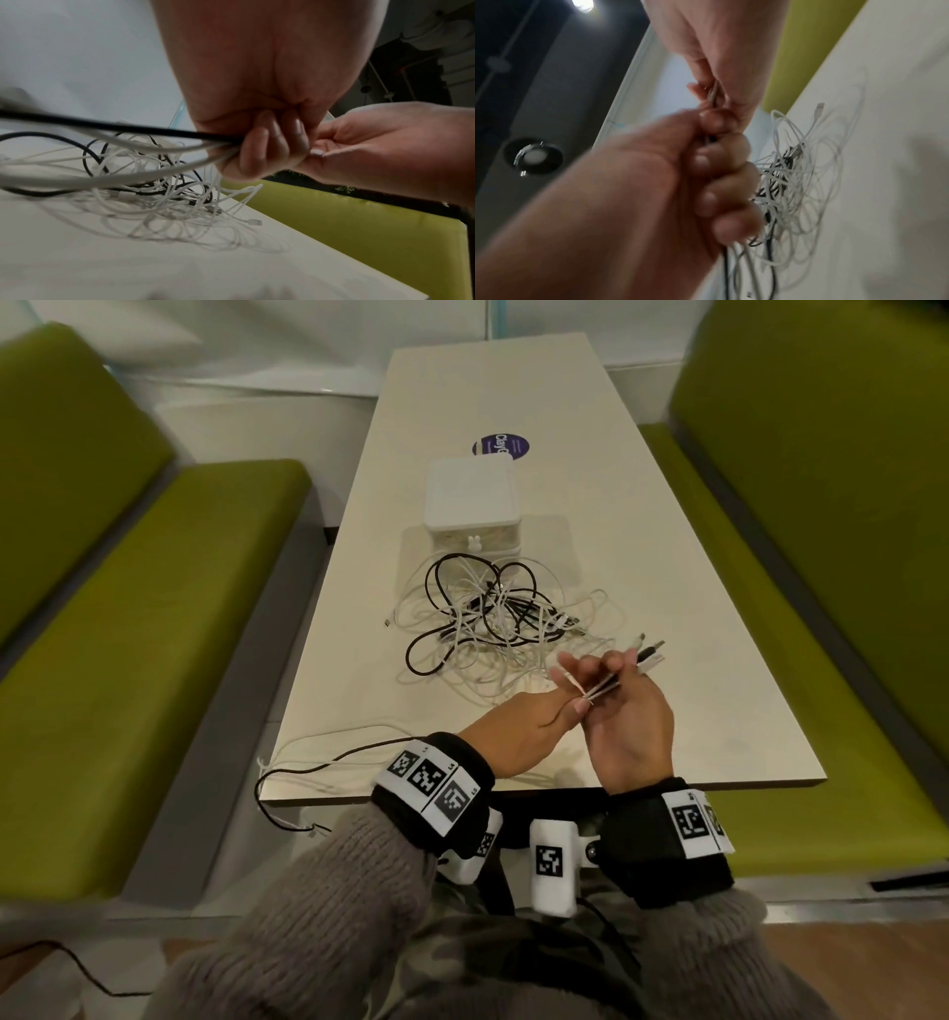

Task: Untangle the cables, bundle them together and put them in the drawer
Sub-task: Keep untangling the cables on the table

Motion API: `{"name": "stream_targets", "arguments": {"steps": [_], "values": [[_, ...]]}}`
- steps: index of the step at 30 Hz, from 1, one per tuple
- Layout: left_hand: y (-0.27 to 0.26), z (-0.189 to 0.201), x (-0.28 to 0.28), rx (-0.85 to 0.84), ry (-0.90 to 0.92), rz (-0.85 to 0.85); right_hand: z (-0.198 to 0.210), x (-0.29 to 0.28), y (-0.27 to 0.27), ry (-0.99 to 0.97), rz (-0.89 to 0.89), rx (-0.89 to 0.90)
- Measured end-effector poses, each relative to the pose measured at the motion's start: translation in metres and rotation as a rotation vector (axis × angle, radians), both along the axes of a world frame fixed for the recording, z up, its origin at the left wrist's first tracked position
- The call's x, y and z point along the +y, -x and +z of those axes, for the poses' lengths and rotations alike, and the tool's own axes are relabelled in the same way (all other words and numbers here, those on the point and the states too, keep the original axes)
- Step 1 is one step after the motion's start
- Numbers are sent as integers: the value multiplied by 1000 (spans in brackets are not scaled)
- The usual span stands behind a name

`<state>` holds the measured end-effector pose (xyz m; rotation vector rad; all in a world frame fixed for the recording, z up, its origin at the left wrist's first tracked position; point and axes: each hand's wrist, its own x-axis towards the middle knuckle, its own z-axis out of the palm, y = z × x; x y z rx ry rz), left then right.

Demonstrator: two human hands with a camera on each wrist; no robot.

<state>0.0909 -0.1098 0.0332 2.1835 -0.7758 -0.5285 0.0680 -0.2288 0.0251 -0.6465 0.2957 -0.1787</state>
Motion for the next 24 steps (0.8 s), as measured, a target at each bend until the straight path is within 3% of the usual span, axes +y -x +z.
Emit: {"name": "stream_targets", "arguments": {"steps": [2,6,8,12,15,19,24], "values": [[0,-2,1,24,-39,-34,2,-4,-1,-140,-77,27],[-7,0,2,44,-103,-106,-2,-4,-2,-132,-214,164],[-17,4,4,-25,-53,-3,-3,-6,-3,-125,-274,189],[-47,9,12,-378,-32,373,-5,-9,-4,-119,-280,227],[-61,3,14,-359,-79,472,-6,-7,-4,-90,-256,276],[-66,7,3,-607,61,306,-3,-6,-6,-53,-231,306],[-81,2,-15,-610,-213,-16,-3,-5,-7,-21,-204,310]]}}
